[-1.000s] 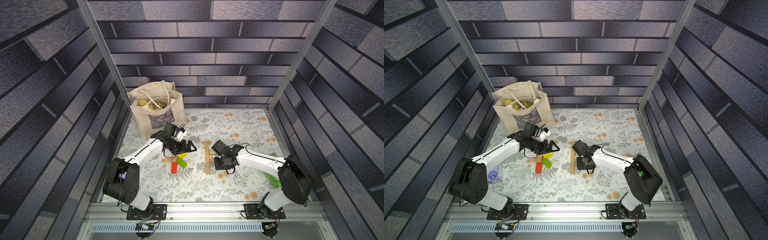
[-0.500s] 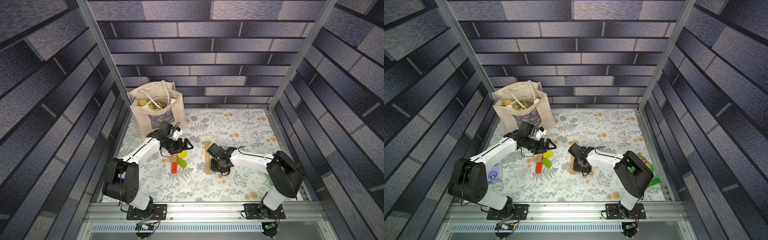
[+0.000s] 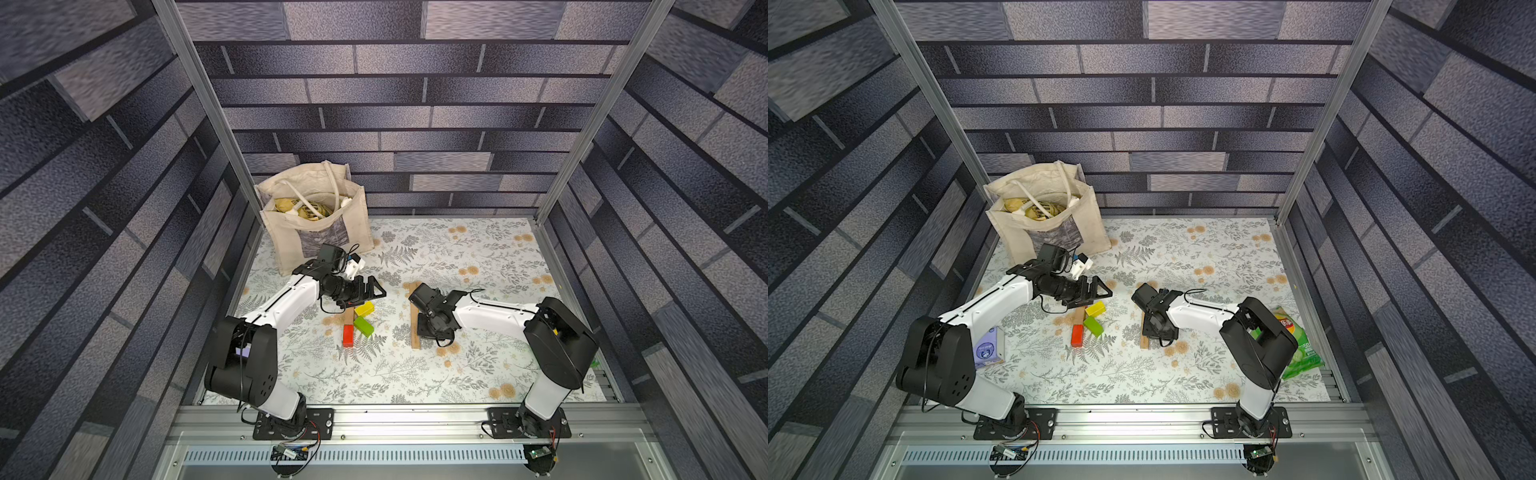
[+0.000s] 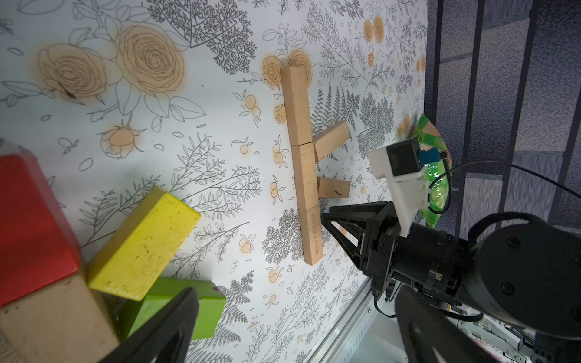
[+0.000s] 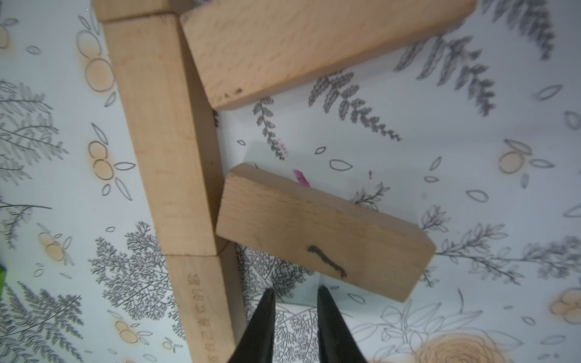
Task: Assemble the letter k with building blocks
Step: Adjust the building block at the center of the board.
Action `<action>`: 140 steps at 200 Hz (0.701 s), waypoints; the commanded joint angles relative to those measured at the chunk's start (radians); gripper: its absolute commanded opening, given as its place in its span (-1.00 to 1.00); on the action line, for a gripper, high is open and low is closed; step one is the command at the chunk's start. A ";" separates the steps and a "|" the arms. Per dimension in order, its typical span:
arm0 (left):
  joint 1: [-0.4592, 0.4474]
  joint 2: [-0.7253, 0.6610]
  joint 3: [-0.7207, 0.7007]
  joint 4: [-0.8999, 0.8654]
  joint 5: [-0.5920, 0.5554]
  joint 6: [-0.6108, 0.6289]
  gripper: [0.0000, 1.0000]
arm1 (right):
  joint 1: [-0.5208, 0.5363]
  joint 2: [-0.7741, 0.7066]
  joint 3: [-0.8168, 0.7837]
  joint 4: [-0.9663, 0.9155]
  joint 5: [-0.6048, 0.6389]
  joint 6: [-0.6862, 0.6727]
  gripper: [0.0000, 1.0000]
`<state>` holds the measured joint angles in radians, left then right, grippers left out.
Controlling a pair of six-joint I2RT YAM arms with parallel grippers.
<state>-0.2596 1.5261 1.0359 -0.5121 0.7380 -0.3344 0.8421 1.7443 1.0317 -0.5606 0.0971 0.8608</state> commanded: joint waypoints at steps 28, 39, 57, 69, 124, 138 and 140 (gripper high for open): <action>0.007 -0.014 0.015 -0.005 0.023 -0.005 0.99 | -0.026 0.022 -0.016 -0.030 0.037 0.010 -0.48; 0.007 -0.015 0.014 -0.003 0.023 -0.005 1.00 | -0.030 0.020 -0.022 -0.029 0.043 0.011 -0.48; 0.005 -0.015 0.015 -0.005 0.026 -0.003 0.99 | -0.038 0.018 -0.026 -0.026 0.042 0.009 -0.48; 0.006 -0.014 0.013 -0.003 0.025 -0.003 1.00 | -0.040 0.020 -0.026 -0.024 0.043 0.008 -0.48; 0.005 -0.016 0.010 -0.005 0.023 -0.002 1.00 | -0.048 0.035 -0.006 -0.017 0.031 -0.003 -0.49; 0.007 -0.015 0.010 -0.004 0.024 -0.001 0.99 | -0.048 0.038 -0.008 -0.002 0.012 -0.003 -0.51; 0.007 -0.014 0.011 -0.003 0.024 -0.001 1.00 | -0.048 0.039 -0.009 0.000 0.011 -0.002 -0.51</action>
<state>-0.2596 1.5261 1.0359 -0.5121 0.7380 -0.3340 0.8040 1.7473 1.0351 -0.5587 0.1081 0.8600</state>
